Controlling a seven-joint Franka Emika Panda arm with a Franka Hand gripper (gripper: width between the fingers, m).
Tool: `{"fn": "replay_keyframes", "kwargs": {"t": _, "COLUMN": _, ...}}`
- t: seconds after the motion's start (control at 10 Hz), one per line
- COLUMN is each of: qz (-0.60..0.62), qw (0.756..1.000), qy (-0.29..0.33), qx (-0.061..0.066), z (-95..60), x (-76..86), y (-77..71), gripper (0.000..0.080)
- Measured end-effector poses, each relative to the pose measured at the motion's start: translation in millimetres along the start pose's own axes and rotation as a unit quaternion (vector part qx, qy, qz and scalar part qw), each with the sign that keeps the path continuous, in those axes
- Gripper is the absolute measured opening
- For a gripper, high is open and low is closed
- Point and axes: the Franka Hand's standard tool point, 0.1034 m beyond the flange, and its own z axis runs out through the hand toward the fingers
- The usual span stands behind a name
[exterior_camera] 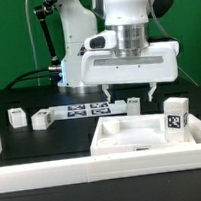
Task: Assemble square table
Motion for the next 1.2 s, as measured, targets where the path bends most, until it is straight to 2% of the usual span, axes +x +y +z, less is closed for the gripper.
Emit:
{"fn": "replay_keyframes", "kwargs": {"t": 0.2, "qz": -0.047, "qw": 0.999, "qy": -0.011, "qx": -0.001, "z": 2.9, "x": -12.2, "y": 1.2, "gripper": 0.0649}}
{"fn": "replay_keyframes", "kwargs": {"t": 0.4, "qz": -0.052, "qw": 0.999, "qy": -0.016, "qx": -0.002, "z": 3.4, "x": -13.4, "y": 2.0, "gripper": 0.0649}}
{"fn": "replay_keyframes", "kwargs": {"t": 0.6, "qz": -0.052, "qw": 0.994, "qy": -0.090, "qx": -0.011, "z": 3.3, "x": -20.7, "y": 4.9, "gripper": 0.0649}}
{"fn": "replay_keyframes", "kwargs": {"t": 0.7, "qz": -0.050, "qw": 0.992, "qy": -0.119, "qx": -0.015, "z": 3.6, "x": -16.8, "y": 4.6, "gripper": 0.0649}}
{"fn": "replay_keyframes", "kwargs": {"t": 0.8, "qz": -0.052, "qw": 0.990, "qy": -0.133, "qx": -0.019, "z": 9.9, "x": -21.6, "y": 5.7, "gripper": 0.0649}}
{"fn": "replay_keyframes", "kwargs": {"t": 0.9, "qz": -0.056, "qw": 0.982, "qy": -0.178, "qx": -0.025, "z": 8.5, "x": -32.2, "y": 6.3, "gripper": 0.0649}}
{"fn": "replay_keyframes", "kwargs": {"t": 1.1, "qz": -0.051, "qw": 0.961, "qy": -0.269, "qx": -0.036, "z": 5.7, "x": -38.9, "y": 1.3, "gripper": 0.0649}}
{"fn": "replay_keyframes", "kwargs": {"t": 1.2, "qz": -0.048, "qw": 0.957, "qy": -0.283, "qx": -0.039, "z": 9.0, "x": -33.9, "y": 2.3, "gripper": 0.0649}}
